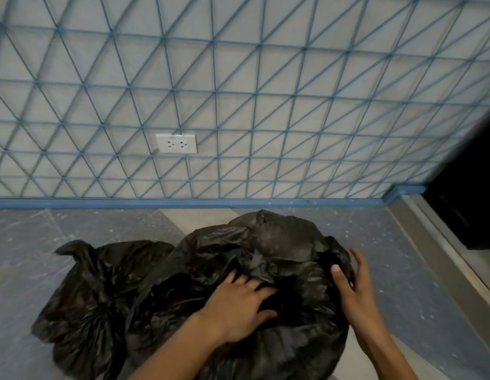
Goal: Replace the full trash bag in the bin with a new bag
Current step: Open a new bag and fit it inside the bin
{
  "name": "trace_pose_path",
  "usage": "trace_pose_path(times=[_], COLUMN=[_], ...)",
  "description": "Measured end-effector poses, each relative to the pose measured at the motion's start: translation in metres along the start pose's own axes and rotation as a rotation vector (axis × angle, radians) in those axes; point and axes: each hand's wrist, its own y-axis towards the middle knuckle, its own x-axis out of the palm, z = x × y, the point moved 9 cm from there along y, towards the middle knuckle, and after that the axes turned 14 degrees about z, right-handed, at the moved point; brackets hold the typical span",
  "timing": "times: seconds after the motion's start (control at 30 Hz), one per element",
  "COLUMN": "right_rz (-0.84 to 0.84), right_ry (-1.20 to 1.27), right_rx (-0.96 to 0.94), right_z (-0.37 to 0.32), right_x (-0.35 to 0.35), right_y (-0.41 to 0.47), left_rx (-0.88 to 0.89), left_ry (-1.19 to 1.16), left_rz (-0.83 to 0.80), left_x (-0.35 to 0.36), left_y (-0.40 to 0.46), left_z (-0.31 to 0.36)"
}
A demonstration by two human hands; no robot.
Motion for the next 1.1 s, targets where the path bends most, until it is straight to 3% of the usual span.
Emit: trace_pose_path(times=[0.23, 0.37, 0.5, 0.57, 0.63, 0.7, 0.73, 0.77, 0.9, 1.1], right_rz=[-0.103, -0.144, -0.068, 0.143, 0.301, 0.234, 0.144, 0.005, -0.439, -0.600], right_ry=[-0.196, -0.373, -0.349, -0.443, -0.464, -0.467, -0.545, -0.666, -1.142, -1.462], right_rx=[-0.062, -0.005, 0.069, -0.150, -0.491, -0.801, -0.940, -1.014, -0.822, -0.724], right_z=[0.033, 0.067, 0.065, 0.032, -0.023, -0.061, -0.068, -0.063, 0.021, 0.101], right_x=[0.023, 0.033, 0.021, -0.001, -0.004, 0.030, 0.060, 0.094, 0.173, 0.188], right_y=[0.004, 0.014, 0.018, 0.014, -0.012, -0.048, -0.063, -0.073, -0.052, -0.016], left_rx=[-0.076, -0.127, -0.182, -0.160, -0.136, -0.052, -0.037, -0.040, -0.231, -0.227], left_ry=[0.000, 0.034, -0.095, -0.128, -0.127, 0.052, 0.160, 0.277, 0.558, 0.746], left_rz=[-0.469, -0.556, -0.353, -0.196, 0.087, 0.408, 0.486, 0.455, -0.154, -0.486], left_x=[0.097, 0.128, 0.095, 0.061, 0.017, -0.019, -0.029, -0.026, 0.048, 0.106], left_y=[0.041, 0.035, 0.036, 0.029, 0.017, 0.005, 0.002, 0.003, 0.008, 0.012], left_z=[-0.041, -0.049, -0.038, -0.030, -0.025, -0.020, -0.019, -0.021, -0.066, -0.084])
